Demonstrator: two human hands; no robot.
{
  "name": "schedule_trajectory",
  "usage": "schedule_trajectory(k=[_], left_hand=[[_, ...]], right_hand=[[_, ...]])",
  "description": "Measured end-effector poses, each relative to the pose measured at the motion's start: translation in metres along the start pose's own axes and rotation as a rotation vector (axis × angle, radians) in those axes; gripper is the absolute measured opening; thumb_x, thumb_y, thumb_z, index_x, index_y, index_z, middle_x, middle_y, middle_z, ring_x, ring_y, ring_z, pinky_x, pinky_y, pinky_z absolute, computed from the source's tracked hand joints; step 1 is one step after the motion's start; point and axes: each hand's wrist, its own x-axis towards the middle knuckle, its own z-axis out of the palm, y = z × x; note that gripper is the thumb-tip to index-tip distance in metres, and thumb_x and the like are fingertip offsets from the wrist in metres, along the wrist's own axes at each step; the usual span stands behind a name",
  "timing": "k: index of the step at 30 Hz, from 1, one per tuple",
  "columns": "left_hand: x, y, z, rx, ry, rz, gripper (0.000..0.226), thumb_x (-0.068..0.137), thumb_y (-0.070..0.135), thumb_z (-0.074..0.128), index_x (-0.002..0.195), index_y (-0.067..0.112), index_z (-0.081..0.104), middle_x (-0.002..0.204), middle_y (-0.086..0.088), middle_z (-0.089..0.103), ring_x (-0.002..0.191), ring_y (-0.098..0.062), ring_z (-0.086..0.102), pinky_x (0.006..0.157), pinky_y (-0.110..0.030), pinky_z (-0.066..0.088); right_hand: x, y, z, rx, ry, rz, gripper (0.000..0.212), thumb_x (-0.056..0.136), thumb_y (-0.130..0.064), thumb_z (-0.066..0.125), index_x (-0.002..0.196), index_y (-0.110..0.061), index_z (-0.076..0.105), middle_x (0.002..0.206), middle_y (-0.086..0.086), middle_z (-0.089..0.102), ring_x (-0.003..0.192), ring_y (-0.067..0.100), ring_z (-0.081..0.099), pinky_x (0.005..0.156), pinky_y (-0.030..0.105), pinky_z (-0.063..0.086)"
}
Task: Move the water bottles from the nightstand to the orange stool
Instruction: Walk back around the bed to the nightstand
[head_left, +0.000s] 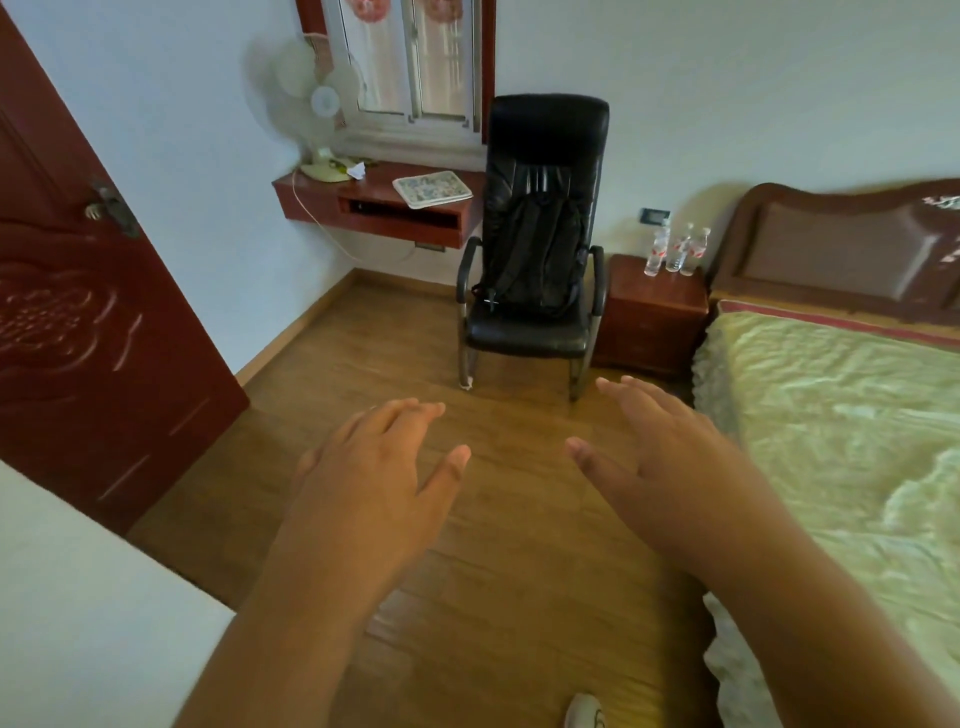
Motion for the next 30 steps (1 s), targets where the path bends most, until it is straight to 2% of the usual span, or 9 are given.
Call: schedule_trajectory(k=[7, 13, 16, 23, 30], left_hand=[[0.075, 0.038, 0.013, 0.025, 0.011, 0.019, 0.056, 0.092, 0.069, 0.028, 0.145, 0.050, 0.025, 0.151, 0.026, 0.028, 0.140, 0.000, 0.024, 0.113, -0.039, 0.023], [0.150, 0.113, 0.025, 0.046, 0.058, 0.098, 0.056, 0.093, 0.066, 0.031, 0.145, 0.046, 0.029, 0.151, 0.024, 0.030, 0.140, 0.000, 0.025, 0.113, -0.037, 0.023], [0.181, 0.146, 0.040, 0.046, 0.028, 0.128, 0.058, 0.092, 0.066, 0.030, 0.146, 0.046, 0.027, 0.152, 0.023, 0.029, 0.141, -0.001, 0.023, 0.113, -0.039, 0.025], [0.251, 0.204, 0.069, 0.078, -0.022, 0.216, 0.060, 0.091, 0.068, 0.031, 0.147, 0.047, 0.023, 0.154, 0.022, 0.027, 0.143, -0.003, 0.020, 0.114, -0.039, 0.025], [0.321, 0.258, 0.106, 0.065, -0.062, 0.342, 0.060, 0.090, 0.069, 0.030, 0.146, 0.047, 0.027, 0.152, 0.023, 0.029, 0.142, -0.003, 0.022, 0.112, -0.041, 0.028]], right_hand=[[0.080, 0.039, -0.015, 0.030, 0.036, -0.026, 0.078, 0.088, -0.074, 0.040, 0.155, -0.042, 0.016, 0.164, -0.014, 0.018, 0.148, 0.018, 0.027, 0.118, 0.046, 0.031], [0.152, 0.099, -0.049, 0.062, 0.101, -0.053, 0.079, 0.087, -0.076, 0.041, 0.155, -0.041, 0.018, 0.163, -0.013, 0.021, 0.148, 0.017, 0.026, 0.118, 0.047, 0.032], [0.174, 0.132, -0.063, 0.049, 0.133, -0.058, 0.078, 0.088, -0.075, 0.040, 0.155, -0.040, 0.020, 0.163, -0.013, 0.023, 0.148, 0.017, 0.027, 0.117, 0.046, 0.031], [0.210, 0.199, -0.092, 0.057, 0.174, 0.045, 0.077, 0.089, -0.074, 0.042, 0.155, -0.041, 0.021, 0.163, -0.014, 0.023, 0.148, 0.016, 0.028, 0.118, 0.045, 0.032], [0.246, 0.261, -0.101, 0.045, 0.181, 0.181, 0.076, 0.089, -0.073, 0.041, 0.154, -0.039, 0.024, 0.160, -0.013, 0.030, 0.149, 0.011, 0.024, 0.118, 0.045, 0.031]])
